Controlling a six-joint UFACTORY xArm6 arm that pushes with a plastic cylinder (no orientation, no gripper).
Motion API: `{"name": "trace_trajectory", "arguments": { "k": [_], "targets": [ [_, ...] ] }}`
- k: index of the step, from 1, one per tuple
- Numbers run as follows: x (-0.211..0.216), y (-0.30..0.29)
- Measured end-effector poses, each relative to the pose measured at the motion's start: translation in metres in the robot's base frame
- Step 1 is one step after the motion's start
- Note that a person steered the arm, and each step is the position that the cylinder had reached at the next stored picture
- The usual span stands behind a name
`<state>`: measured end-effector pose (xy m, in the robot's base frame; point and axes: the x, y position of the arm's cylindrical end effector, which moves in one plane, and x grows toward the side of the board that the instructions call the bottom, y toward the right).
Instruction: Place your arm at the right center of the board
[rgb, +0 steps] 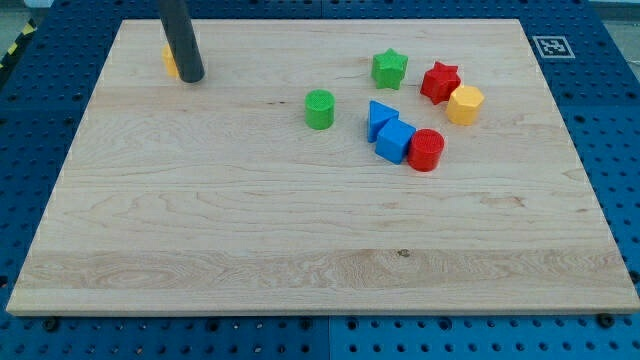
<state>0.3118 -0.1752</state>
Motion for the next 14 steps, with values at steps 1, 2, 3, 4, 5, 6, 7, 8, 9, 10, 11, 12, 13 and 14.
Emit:
{"name": "trace_trajectory", "arguments": {
  "k": [1,2,3,4,5,6,7,8,9,10,11,12,13,14],
  "targets": [
    [0.013,-0.011],
    [-0.016,-0.038],
    [-0.031,-0.029],
    [-0.008,-0.026],
    [0.019,0.002],
    [0.031,0.006],
    [0.031,0.006],
    [0.033,0.006],
    [0.036,0.006],
    [0.036,0.006],
    [0.04,0.006],
    [0.047,0.01],
    [0.047,0.01],
    [0.056,0.012]
  ]
}}
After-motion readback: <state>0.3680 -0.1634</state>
